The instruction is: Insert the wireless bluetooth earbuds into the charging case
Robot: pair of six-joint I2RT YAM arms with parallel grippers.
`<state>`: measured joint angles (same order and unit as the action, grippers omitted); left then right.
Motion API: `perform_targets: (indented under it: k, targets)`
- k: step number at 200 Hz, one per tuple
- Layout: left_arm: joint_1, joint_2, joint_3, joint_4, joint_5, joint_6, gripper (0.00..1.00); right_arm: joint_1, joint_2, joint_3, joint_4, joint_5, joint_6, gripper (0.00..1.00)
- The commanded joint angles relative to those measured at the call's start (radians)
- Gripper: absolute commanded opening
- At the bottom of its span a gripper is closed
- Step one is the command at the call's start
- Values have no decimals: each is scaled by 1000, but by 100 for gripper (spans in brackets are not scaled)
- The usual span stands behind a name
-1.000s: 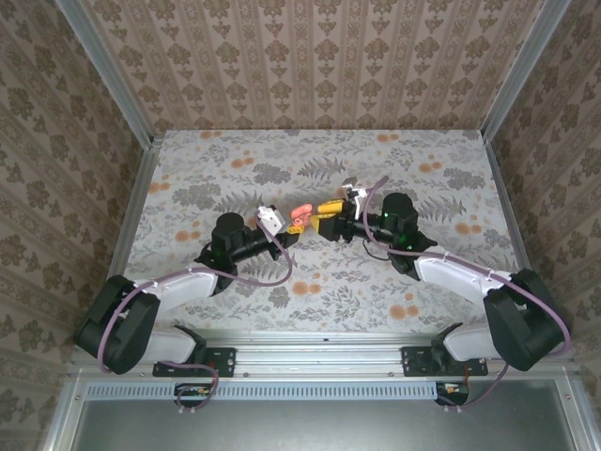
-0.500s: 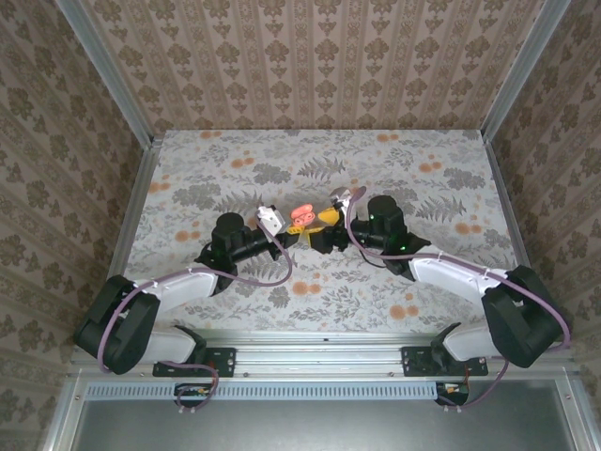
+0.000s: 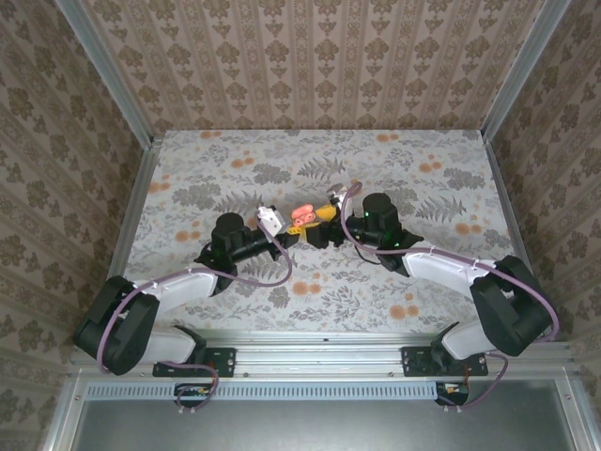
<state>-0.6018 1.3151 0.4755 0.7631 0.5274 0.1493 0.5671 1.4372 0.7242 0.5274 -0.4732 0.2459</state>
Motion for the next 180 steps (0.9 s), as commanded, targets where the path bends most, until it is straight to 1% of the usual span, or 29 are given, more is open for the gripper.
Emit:
perform_targets:
  k: [1, 65, 133, 180]
  targets:
    - [-4, -22, -2, 31, 26, -24, 14, 3, 18, 32, 43, 27, 25, 78]
    - [-4, -22, -1, 30, 26, -24, 14, -6, 22, 23, 58, 54, 50, 75]
    - [-4, -21, 2, 30, 25, -24, 14, -21, 17, 13, 77, 55, 72, 75]
    - [-4, -21, 6, 28, 30, -26, 14, -28, -15, -23, 116, 45, 53, 75]
